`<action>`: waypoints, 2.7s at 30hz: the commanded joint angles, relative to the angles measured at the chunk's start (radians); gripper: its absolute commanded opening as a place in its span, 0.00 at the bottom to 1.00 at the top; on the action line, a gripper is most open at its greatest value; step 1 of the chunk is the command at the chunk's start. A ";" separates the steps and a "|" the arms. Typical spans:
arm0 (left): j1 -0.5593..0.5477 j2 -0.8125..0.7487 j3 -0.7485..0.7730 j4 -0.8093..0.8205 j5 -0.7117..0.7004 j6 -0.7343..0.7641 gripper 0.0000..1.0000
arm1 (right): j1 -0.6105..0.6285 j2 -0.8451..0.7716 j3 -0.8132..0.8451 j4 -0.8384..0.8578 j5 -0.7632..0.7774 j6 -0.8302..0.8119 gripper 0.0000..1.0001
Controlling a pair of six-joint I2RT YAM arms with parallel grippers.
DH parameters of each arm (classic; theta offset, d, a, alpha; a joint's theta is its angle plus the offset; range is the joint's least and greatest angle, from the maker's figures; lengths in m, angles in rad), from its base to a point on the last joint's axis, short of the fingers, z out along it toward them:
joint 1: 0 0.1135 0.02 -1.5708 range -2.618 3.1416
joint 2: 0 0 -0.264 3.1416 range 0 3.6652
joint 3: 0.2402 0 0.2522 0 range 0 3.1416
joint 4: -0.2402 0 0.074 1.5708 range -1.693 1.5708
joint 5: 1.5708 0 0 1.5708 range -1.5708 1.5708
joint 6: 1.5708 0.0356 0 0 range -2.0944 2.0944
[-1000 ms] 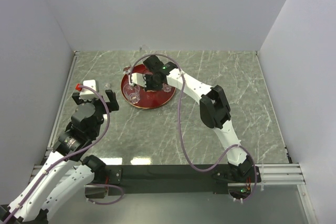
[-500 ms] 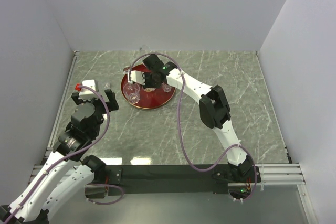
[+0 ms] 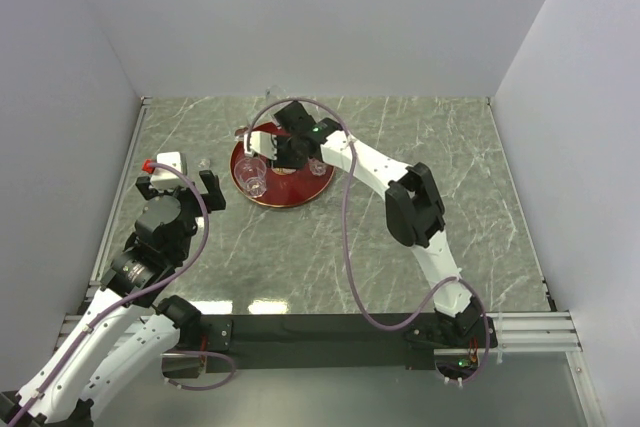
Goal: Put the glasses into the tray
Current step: Place the glass into the tray, then grab a glass with a robot arm
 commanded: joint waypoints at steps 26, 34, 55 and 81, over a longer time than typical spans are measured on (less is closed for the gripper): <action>0.133 0.090 0.039 0.069 0.135 -0.124 0.99 | -0.268 -1.037 -0.786 0.083 -0.354 0.307 0.41; 0.224 0.174 0.103 0.046 0.269 -0.255 0.99 | -0.432 -1.223 -1.001 0.137 -0.492 0.401 0.41; 0.712 0.257 0.025 0.046 0.681 -0.575 0.95 | -0.550 -1.359 -1.205 0.230 -0.568 0.459 0.44; 0.787 0.475 0.105 -0.059 0.604 -0.657 0.95 | -0.562 -1.340 -1.209 0.226 -0.560 0.447 0.44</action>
